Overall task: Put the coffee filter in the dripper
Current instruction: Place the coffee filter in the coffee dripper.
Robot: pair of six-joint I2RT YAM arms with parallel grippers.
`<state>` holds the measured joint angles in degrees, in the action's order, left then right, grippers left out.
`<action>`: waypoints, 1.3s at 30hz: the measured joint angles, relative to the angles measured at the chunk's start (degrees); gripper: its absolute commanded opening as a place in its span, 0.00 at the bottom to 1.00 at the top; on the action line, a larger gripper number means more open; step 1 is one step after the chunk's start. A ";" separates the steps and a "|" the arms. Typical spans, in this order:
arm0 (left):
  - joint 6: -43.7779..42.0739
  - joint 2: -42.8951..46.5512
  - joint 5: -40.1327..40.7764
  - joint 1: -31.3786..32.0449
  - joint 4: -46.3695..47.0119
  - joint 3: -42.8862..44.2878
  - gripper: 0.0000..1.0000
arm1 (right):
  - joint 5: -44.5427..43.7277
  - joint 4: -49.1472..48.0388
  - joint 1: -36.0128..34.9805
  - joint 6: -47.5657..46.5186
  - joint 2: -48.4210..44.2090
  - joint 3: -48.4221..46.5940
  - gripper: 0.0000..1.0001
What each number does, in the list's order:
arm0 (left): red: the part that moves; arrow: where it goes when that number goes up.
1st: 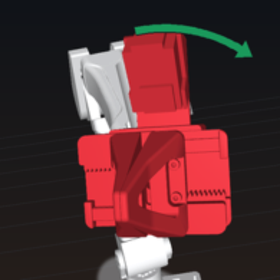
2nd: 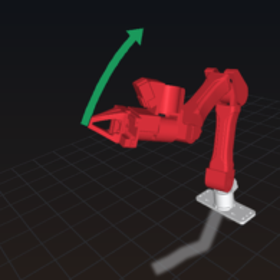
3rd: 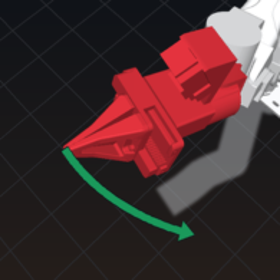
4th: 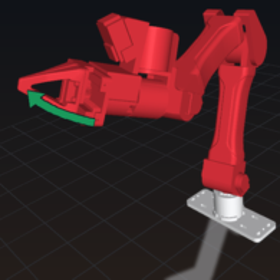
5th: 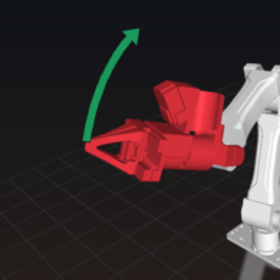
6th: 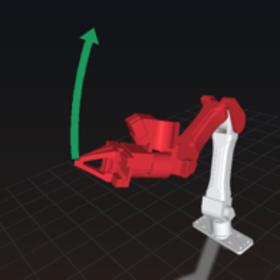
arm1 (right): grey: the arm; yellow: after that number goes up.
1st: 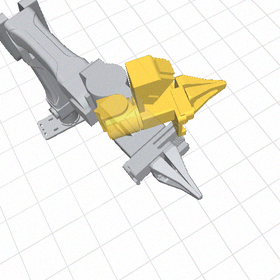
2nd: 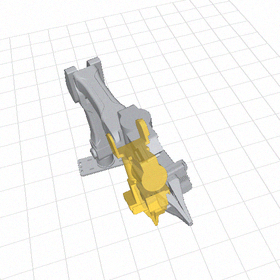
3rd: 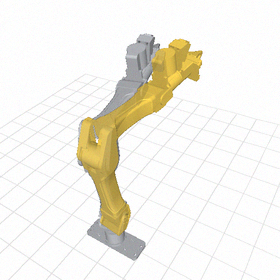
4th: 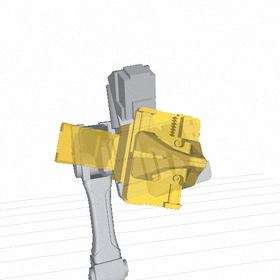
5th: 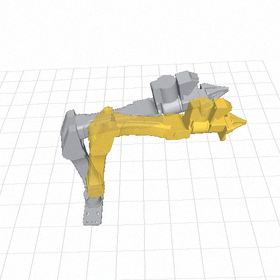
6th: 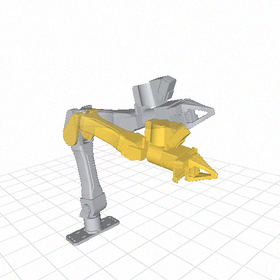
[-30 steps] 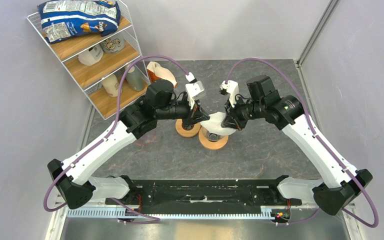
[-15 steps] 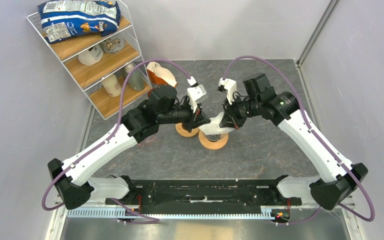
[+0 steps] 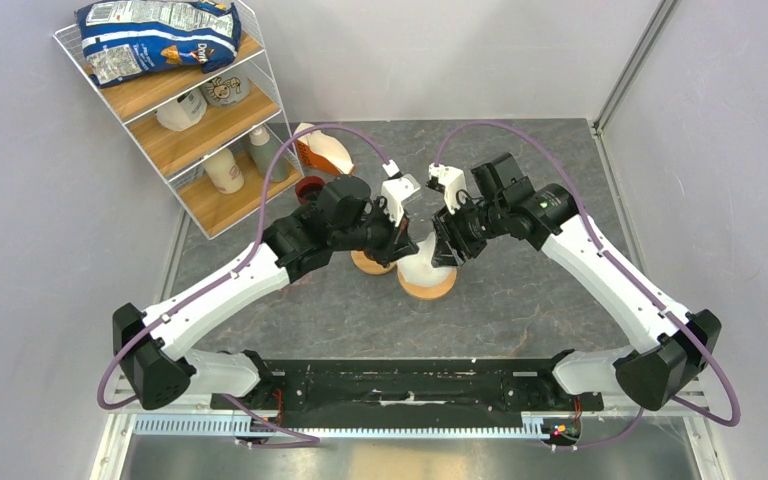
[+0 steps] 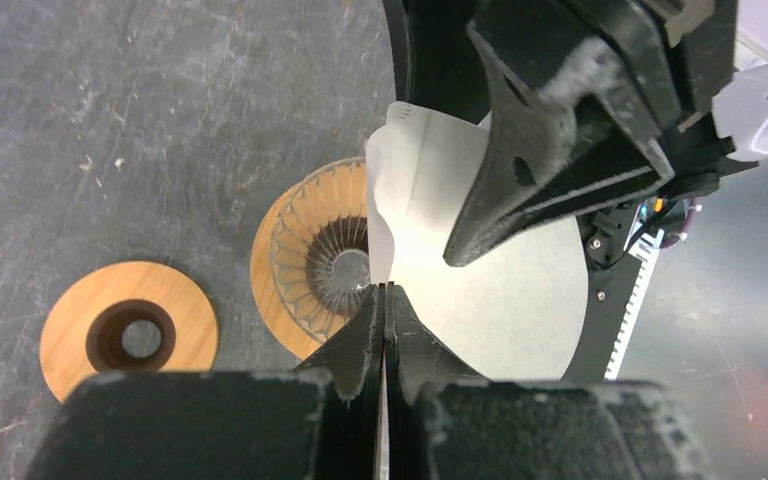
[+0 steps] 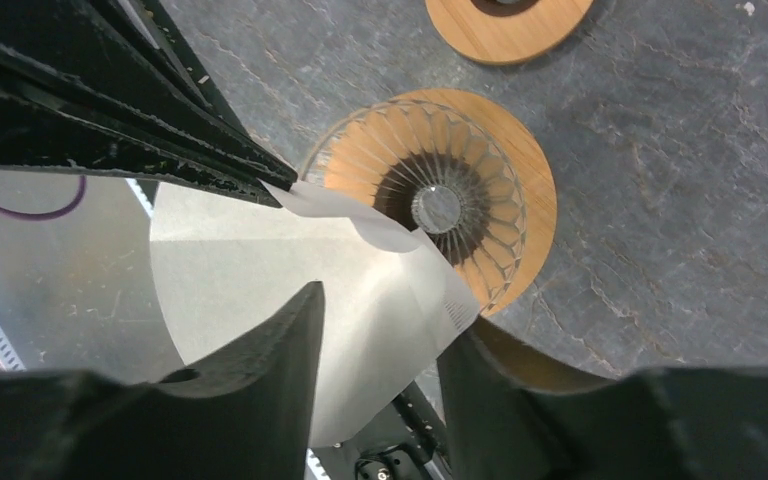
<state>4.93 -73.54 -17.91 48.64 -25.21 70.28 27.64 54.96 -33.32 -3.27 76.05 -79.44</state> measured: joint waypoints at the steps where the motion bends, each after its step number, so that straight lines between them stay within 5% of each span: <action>1: 0.15 -0.31 0.17 0.00 0.00 -0.33 0.02 | -0.57 -0.26 -0.07 0.00 0.00 0.79 0.61; 8: 2.19 -3.56 0.63 0.00 0.04 -1.38 0.02 | -3.43 -1.29 -0.07 0.81 0.31 1.49 0.83; 10: 2.54 -4.22 1.33 0.00 0.00 -1.38 0.18 | -4.09 -1.40 -0.07 1.18 0.31 1.16 0.85; 14: 2.97 -4.70 2.58 -0.02 -0.46 -1.36 0.63 | -4.68 -1.95 -0.07 1.86 0.13 0.37 0.92; 18: 4.85 -3.67 -0.15 -2.75 -0.02 -1.60 0.87 | -5.29 -2.21 0.35 2.54 -1.25 0.20 0.94; 24: 6.34 9.53 -3.82 -9.73 4.68 -6.93 0.89 | -5.18 -2.69 2.16 5.25 -5.99 -0.31 0.96; 29: 6.21 18.23 -5.75 -9.57 5.73 -11.39 0.80 | -4.74 -2.89 2.64 6.95 -7.76 -0.63 0.97; 39: 10.14 26.36 -2.95 -8.66 6.12 -39.06 0.72 | -4.94 -2.01 7.43 12.20 -10.67 -1.55 0.97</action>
<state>15.07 -47.18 -20.86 39.99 -19.09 31.22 22.70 52.95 -25.89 8.93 65.39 -80.99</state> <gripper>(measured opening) 0.726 0.968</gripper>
